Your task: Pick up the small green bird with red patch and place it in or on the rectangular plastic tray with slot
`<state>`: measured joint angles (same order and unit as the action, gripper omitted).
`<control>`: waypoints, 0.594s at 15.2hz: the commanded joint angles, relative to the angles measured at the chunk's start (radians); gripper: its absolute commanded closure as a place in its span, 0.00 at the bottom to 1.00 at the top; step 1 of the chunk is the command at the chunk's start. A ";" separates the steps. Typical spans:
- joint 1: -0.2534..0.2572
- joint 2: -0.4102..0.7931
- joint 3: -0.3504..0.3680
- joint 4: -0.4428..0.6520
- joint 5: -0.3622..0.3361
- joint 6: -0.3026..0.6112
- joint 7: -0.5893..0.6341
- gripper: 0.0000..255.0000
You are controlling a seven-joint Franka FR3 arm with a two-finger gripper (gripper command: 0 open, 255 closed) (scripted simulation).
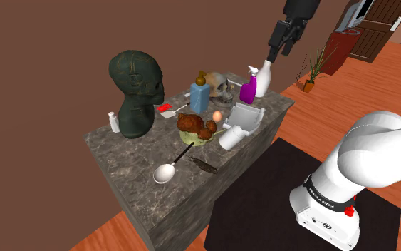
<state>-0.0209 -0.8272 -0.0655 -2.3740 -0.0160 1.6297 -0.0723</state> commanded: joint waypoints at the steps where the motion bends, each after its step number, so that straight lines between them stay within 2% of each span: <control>1: 0.000 0.000 0.000 0.000 0.000 0.000 0.000 0.00; 9: 0.041 0.114 0.078 -0.153 0.038 0.229 0.065 0.00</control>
<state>0.0128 -0.7257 -0.0008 -2.5083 0.0149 1.8307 -0.0188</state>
